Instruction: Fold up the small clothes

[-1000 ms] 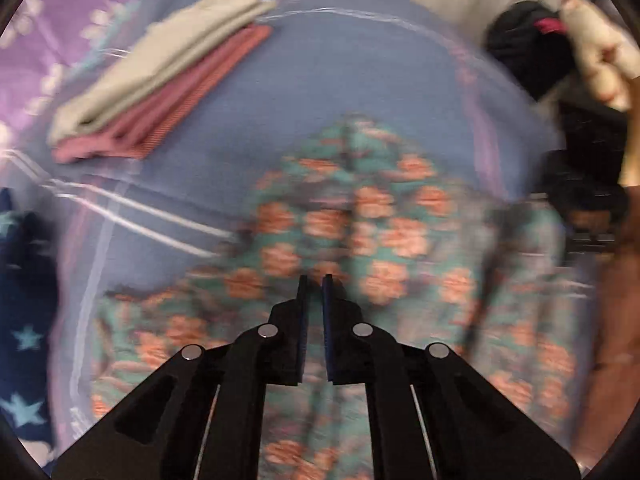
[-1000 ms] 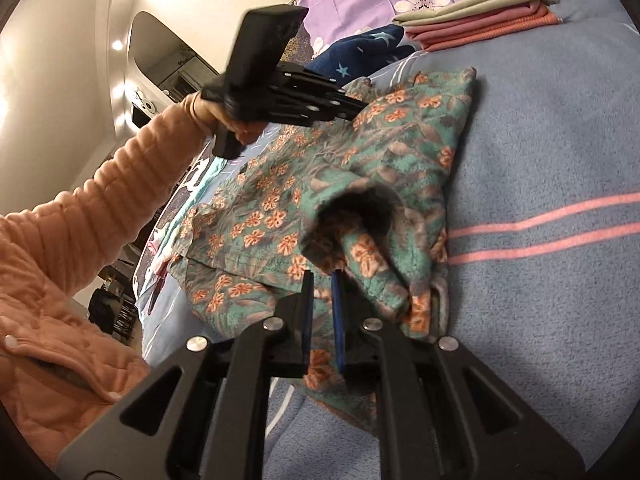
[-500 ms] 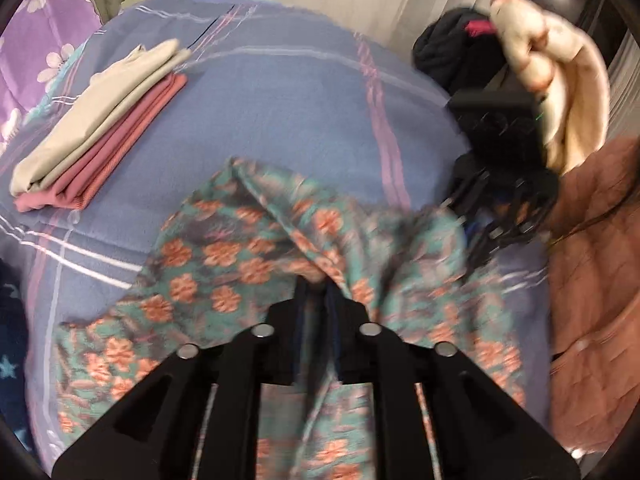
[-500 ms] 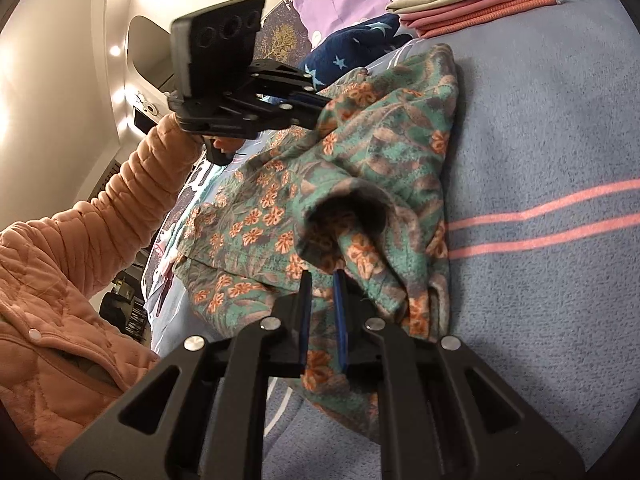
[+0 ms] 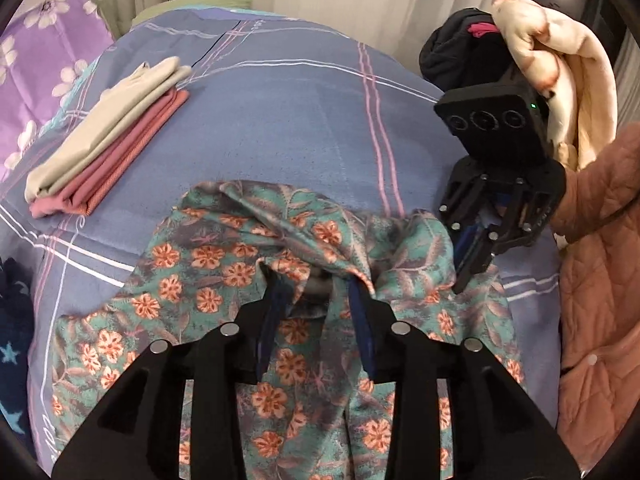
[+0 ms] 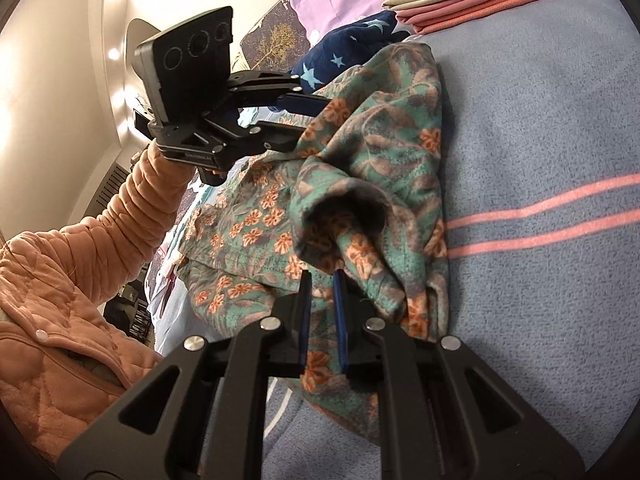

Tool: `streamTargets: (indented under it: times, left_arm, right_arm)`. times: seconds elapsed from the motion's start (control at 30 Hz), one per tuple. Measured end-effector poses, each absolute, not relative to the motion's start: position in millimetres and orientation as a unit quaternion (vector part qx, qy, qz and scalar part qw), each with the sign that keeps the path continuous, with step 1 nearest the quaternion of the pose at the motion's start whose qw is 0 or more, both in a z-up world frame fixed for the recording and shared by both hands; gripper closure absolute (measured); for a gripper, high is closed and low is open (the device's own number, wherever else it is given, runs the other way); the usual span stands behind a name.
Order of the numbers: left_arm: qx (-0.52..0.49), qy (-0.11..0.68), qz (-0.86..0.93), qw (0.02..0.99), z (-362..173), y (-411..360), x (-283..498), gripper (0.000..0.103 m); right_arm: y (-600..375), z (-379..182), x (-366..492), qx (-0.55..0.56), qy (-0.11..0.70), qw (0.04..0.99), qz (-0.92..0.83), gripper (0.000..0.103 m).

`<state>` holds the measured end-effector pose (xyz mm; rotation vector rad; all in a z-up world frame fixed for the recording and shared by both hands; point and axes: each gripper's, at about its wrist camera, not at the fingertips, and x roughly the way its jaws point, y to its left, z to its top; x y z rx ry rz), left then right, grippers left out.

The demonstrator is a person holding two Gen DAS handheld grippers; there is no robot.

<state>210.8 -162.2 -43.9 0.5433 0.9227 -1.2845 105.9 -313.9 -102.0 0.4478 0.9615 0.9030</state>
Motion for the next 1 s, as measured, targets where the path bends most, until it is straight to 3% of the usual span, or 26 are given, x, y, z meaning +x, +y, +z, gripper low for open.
streamTargets:
  times: [0.07, 0.1, 0.13, 0.23, 0.37, 0.5, 0.53, 0.57, 0.63, 1.0]
  left_arm:
    - [0.242, 0.413, -0.562, 0.674, -47.9, -166.7, 216.3, 0.071]
    - [0.244, 0.417, -0.554, 0.678, -50.7, -170.6, 220.4, 0.079]
    - [0.247, 0.416, -0.545, 0.685, -52.8, -174.1, 223.9, 0.103]
    - [0.229, 0.41, -0.536, 0.702, -51.1, -179.5, 237.0, 0.103]
    - [0.183, 0.458, -0.519, 0.698, -54.0, -188.1, 254.6, 0.103]
    - [0.119, 0.547, -0.474, 0.679, -67.4, -193.0, 274.3, 0.1]
    - [0.118, 0.551, -0.475, 0.676, -65.7, -193.3, 274.6, 0.093]
    - [0.123, 0.56, -0.48, 0.664, -63.9, -193.9, 272.9, 0.079]
    - [0.147, 0.571, -0.49, 0.643, -62.4, -194.6, 266.6, 0.067]
    - [0.225, 0.608, -0.564, 0.512, -70.3, -204.1, 265.0, 0.065]
  right_arm:
    - [-314.8, -102.2, 106.7, 0.207, 0.443, 0.767, 0.416, 0.092]
    - [-313.2, -102.6, 105.7, 0.207, 0.443, 0.767, 0.416, 0.092]
    - [-312.5, -103.0, 105.4, 0.207, 0.443, 0.766, 0.416, 0.092]
    - [-313.0, -103.1, 105.6, 0.208, 0.443, 0.766, 0.416, 0.092]
    - [-313.8, -103.1, 105.9, 0.209, 0.443, 0.766, 0.417, 0.092]
    - [-313.6, -103.1, 105.9, 0.208, 0.443, 0.766, 0.417, 0.092]
    - [-313.6, -103.0, 105.9, 0.208, 0.443, 0.766, 0.417, 0.092]
    - [-313.5, -103.1, 105.8, 0.208, 0.443, 0.766, 0.417, 0.091]
    - [-313.5, -103.1, 105.7, 0.209, 0.443, 0.766, 0.417, 0.091]
    - [-310.5, -100.2, 103.1, 0.203, 0.44, 0.768, 0.42, 0.086]
